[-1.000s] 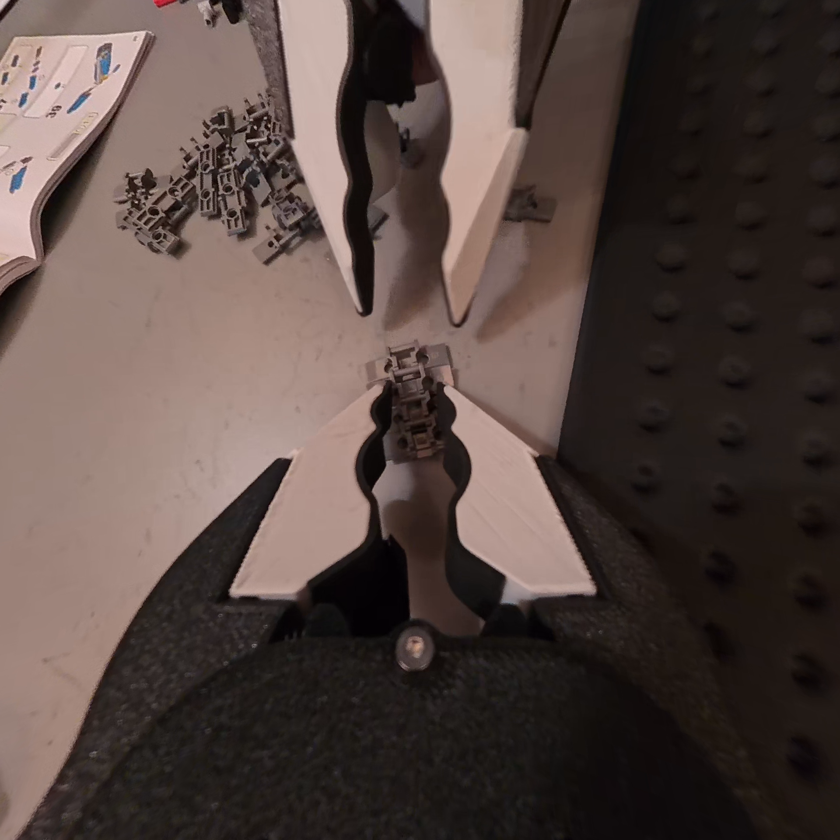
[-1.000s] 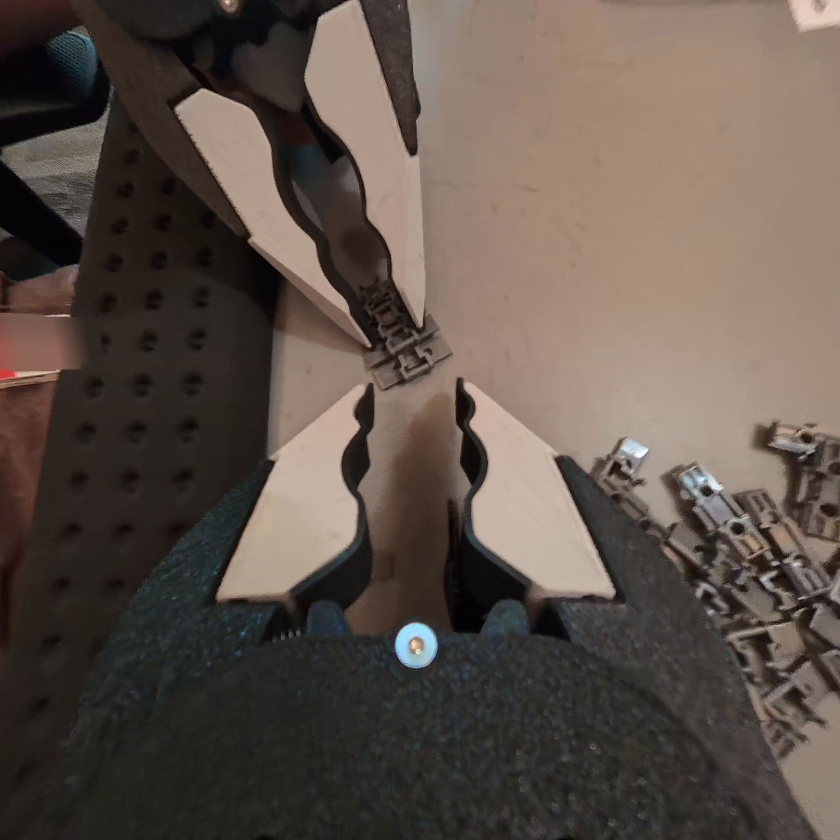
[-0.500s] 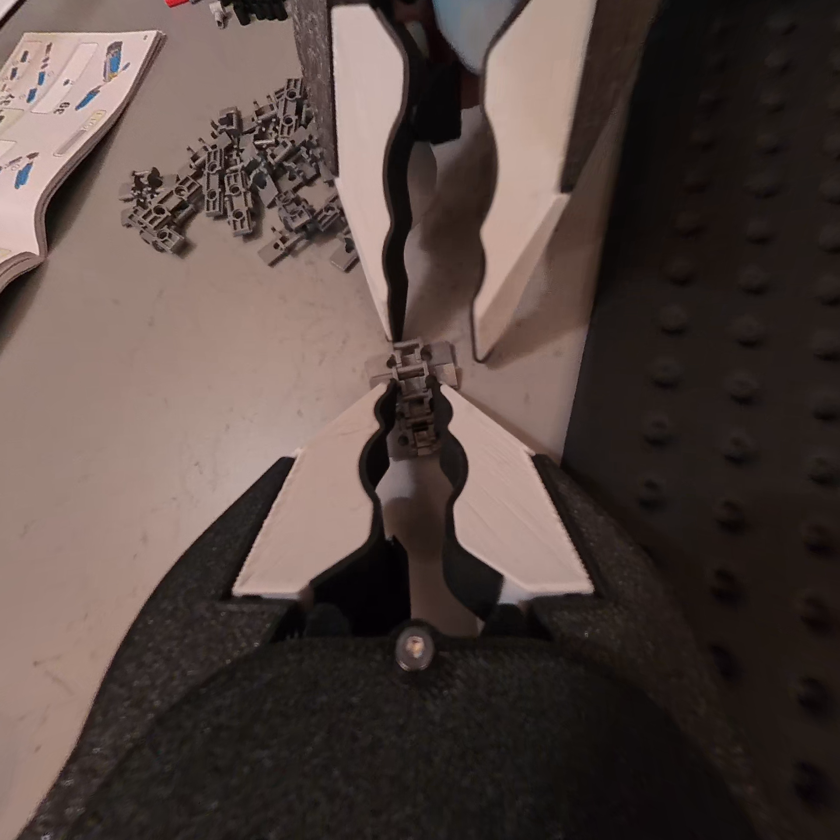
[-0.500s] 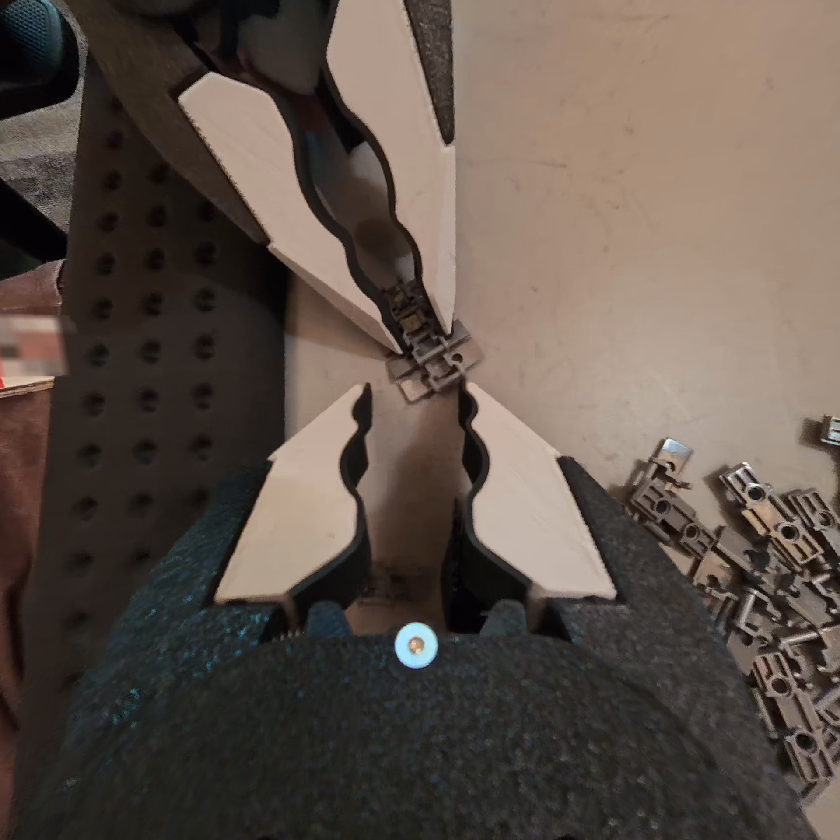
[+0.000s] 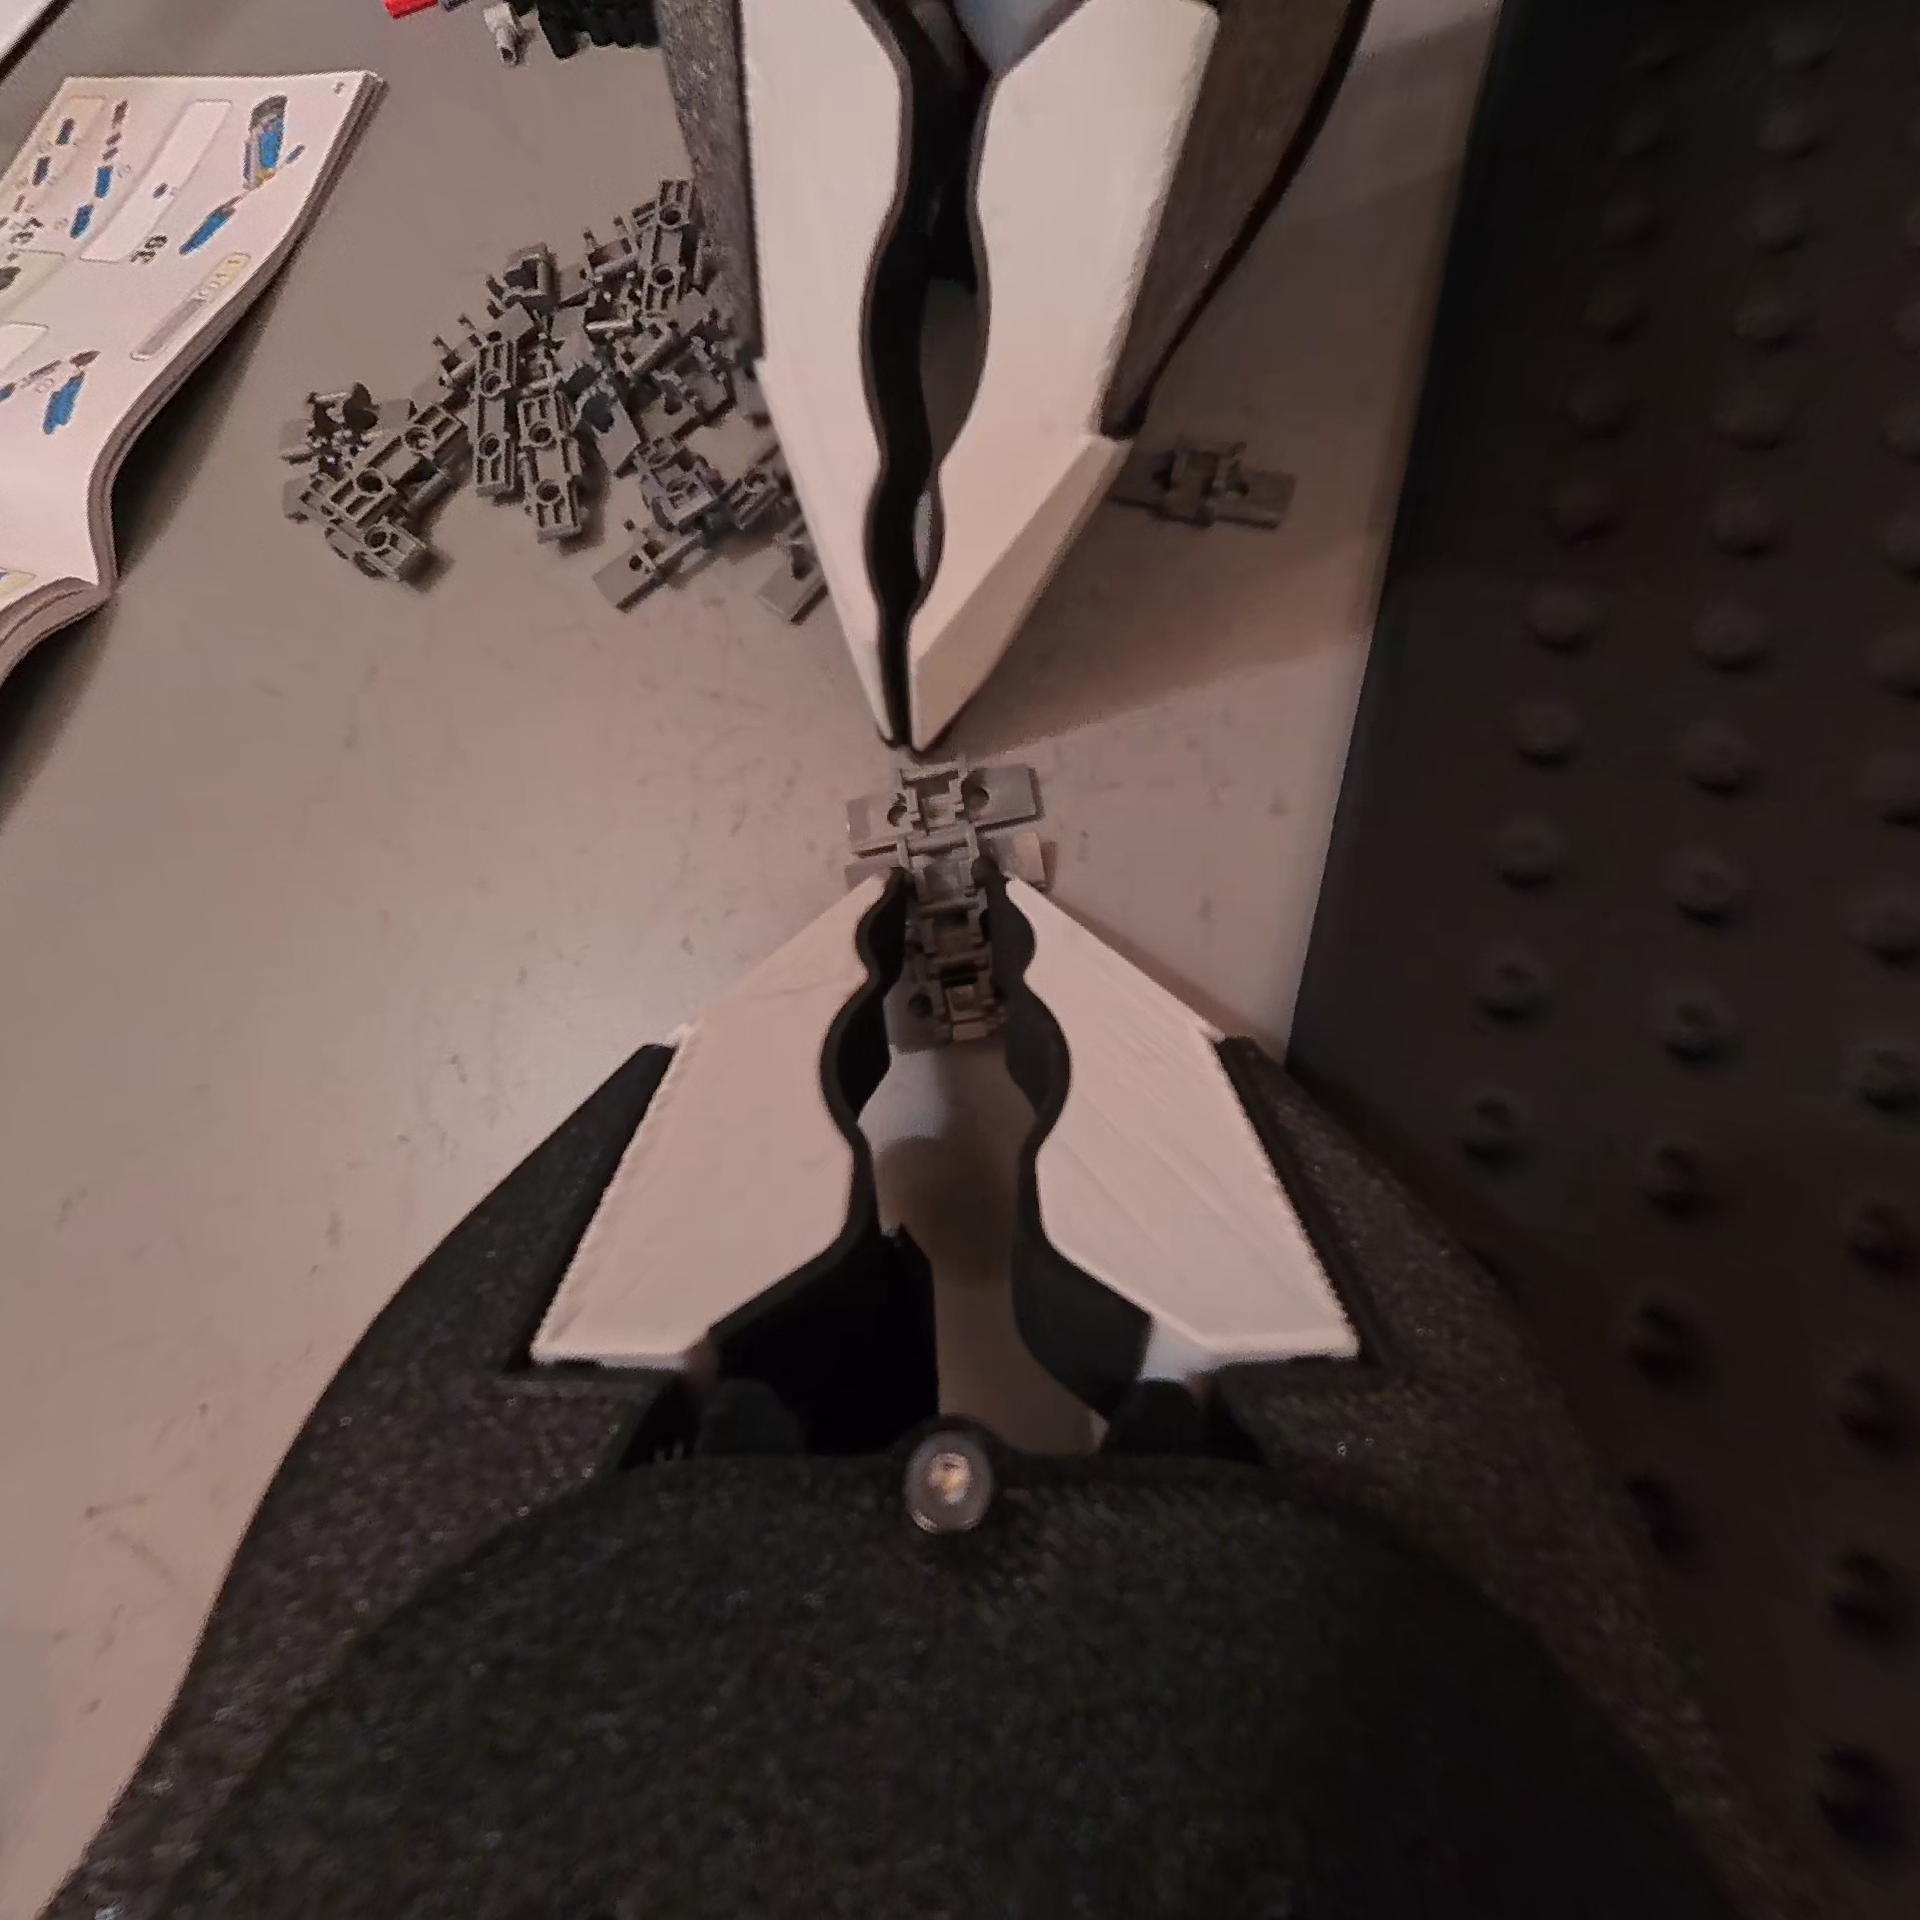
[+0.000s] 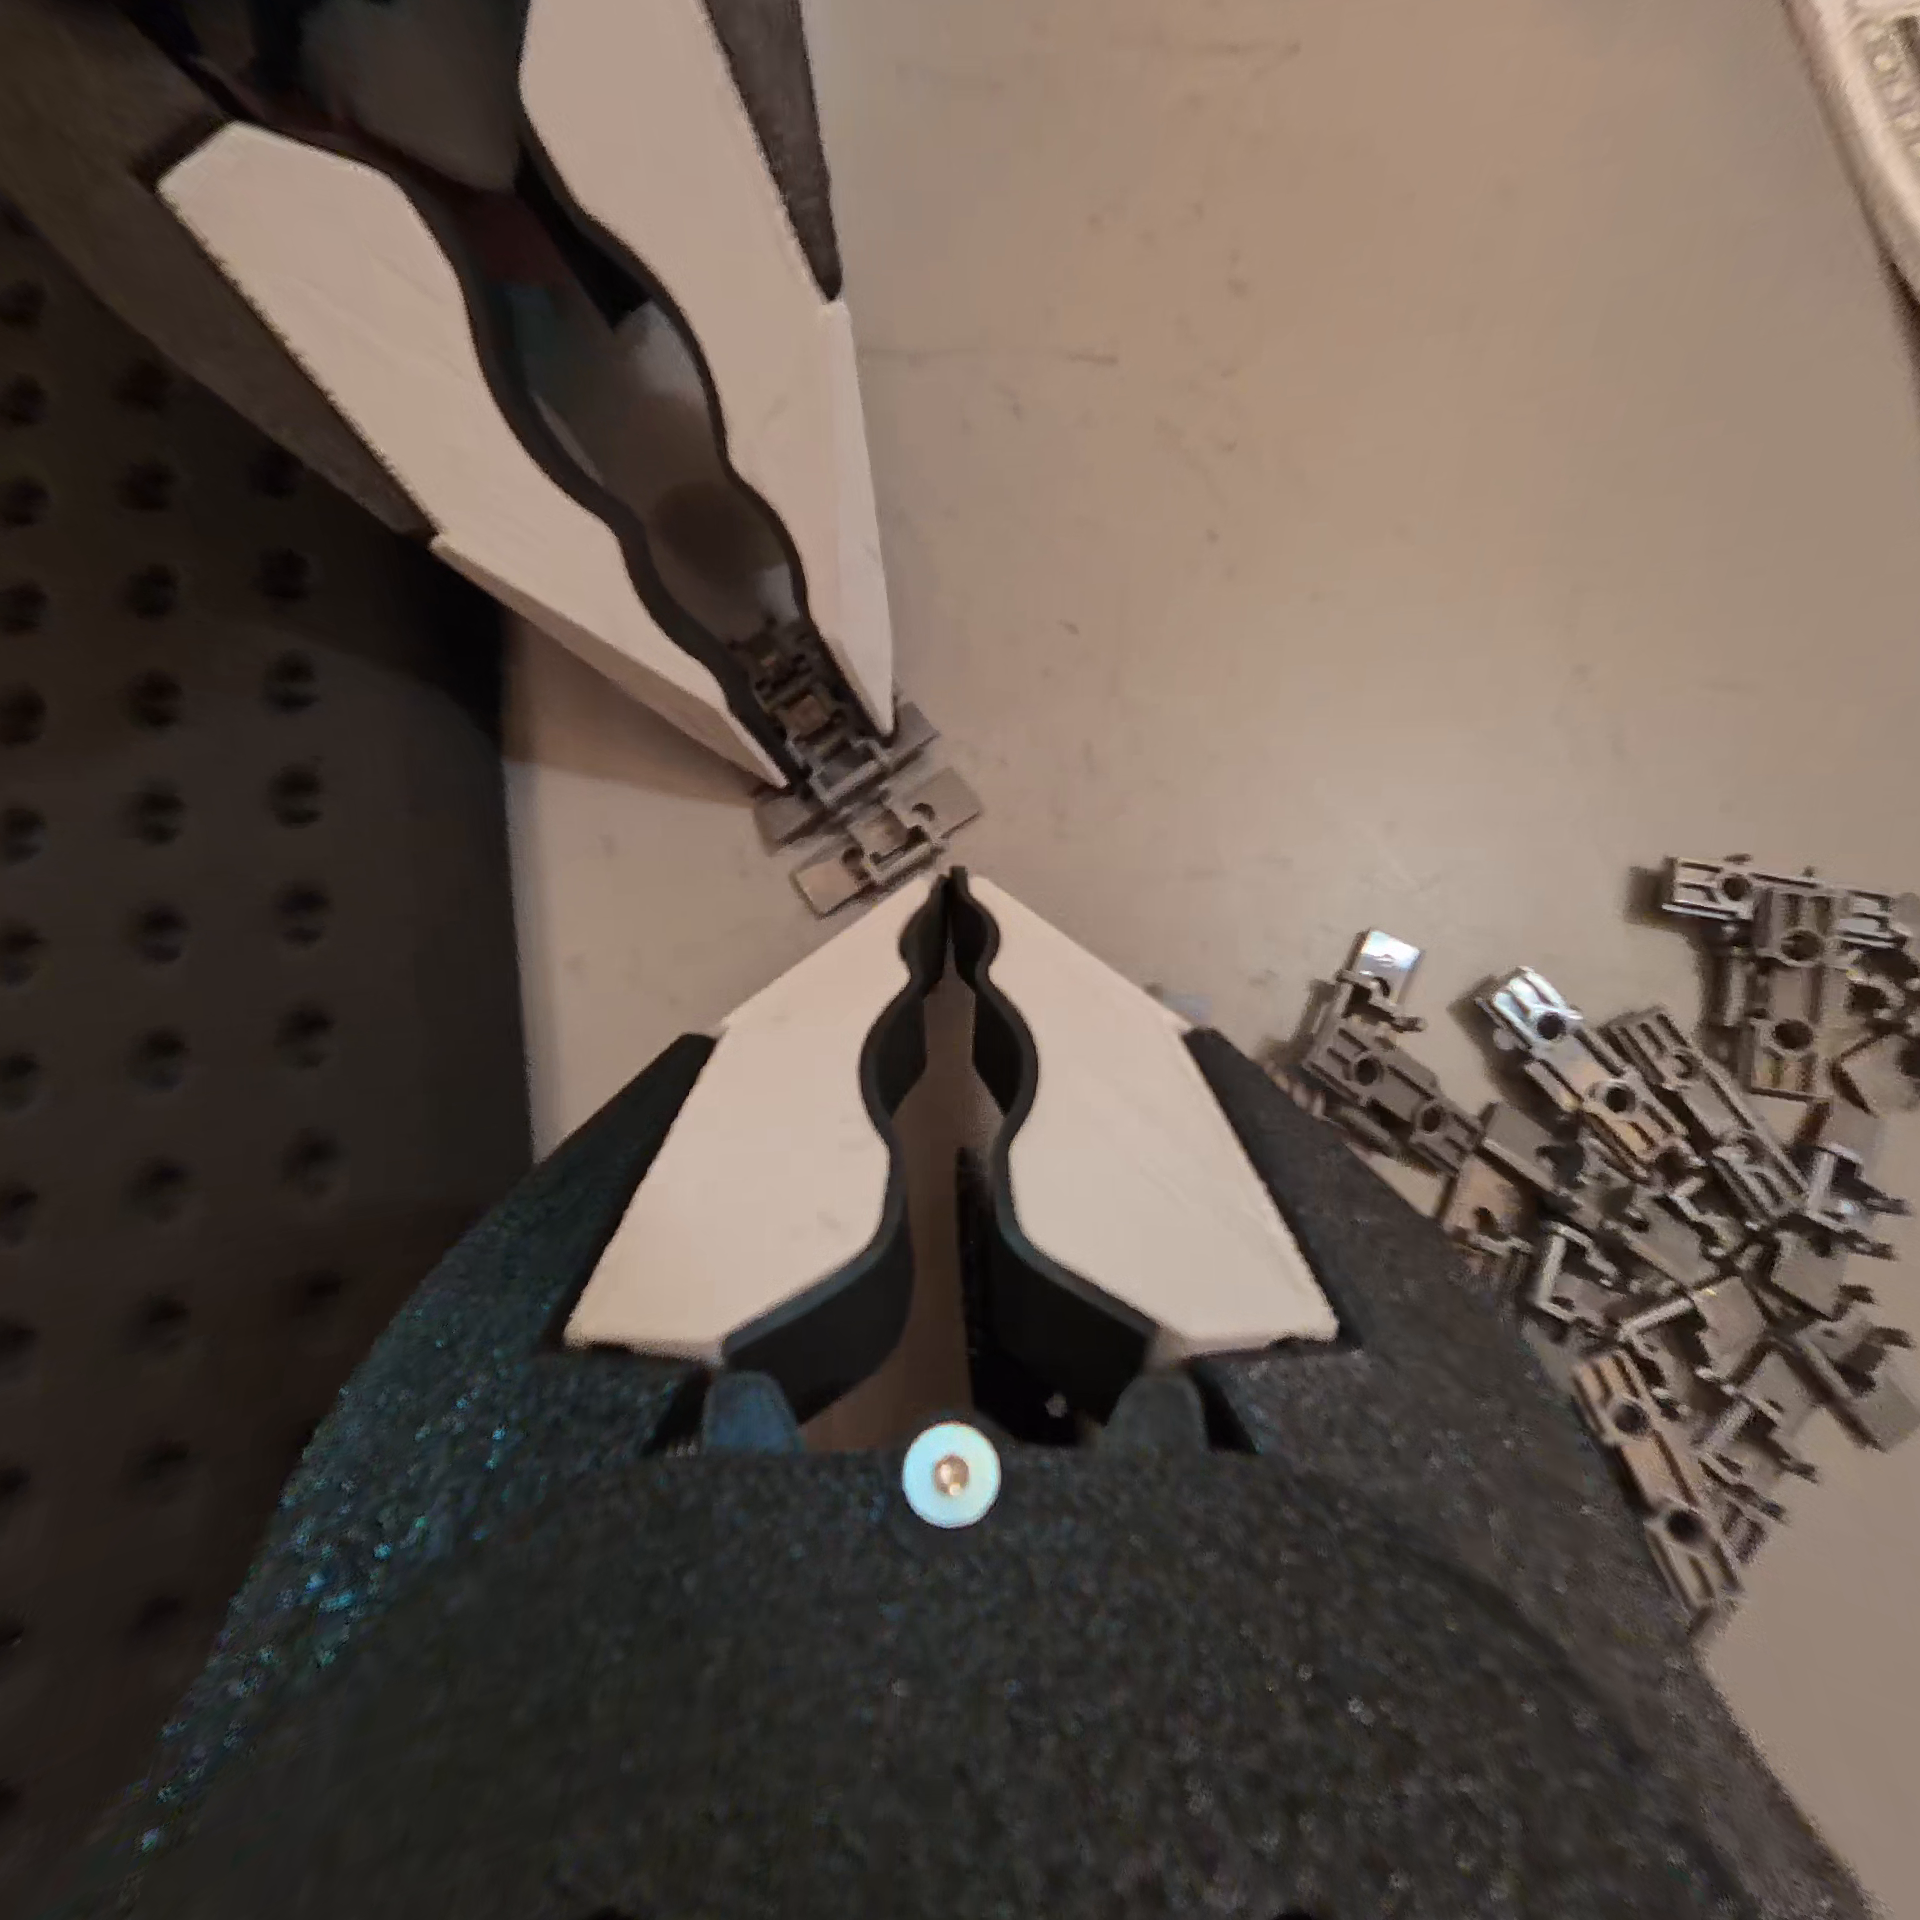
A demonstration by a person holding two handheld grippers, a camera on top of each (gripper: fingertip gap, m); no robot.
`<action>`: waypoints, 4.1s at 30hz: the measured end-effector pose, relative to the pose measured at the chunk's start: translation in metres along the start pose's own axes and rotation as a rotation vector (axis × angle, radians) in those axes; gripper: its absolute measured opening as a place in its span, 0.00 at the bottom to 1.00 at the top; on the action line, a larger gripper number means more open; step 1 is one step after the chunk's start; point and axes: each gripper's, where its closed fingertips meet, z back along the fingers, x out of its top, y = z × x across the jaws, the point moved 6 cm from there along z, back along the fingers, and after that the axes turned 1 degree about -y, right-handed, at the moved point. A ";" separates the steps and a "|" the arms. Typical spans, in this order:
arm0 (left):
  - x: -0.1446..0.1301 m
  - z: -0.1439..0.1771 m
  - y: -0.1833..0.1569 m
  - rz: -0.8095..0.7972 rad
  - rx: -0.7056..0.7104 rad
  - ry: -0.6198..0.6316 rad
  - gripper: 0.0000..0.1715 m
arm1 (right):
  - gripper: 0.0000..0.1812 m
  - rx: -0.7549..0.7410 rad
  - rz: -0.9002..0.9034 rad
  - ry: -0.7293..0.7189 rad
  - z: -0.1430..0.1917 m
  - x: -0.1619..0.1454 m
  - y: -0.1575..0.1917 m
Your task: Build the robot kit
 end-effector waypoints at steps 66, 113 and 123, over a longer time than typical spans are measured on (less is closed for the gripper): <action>0.001 -0.002 0.003 0.122 -0.069 0.011 0.08 | 0.00 0.139 -0.102 0.082 -0.013 0.021 0.003; 0.001 -0.004 0.005 0.156 -0.086 -0.007 0.08 | 0.18 0.215 0.252 0.040 -0.007 0.010 0.003; 0.002 -0.003 0.004 0.201 -0.109 -0.012 0.09 | 0.10 0.291 0.075 -0.119 0.011 0.018 -0.005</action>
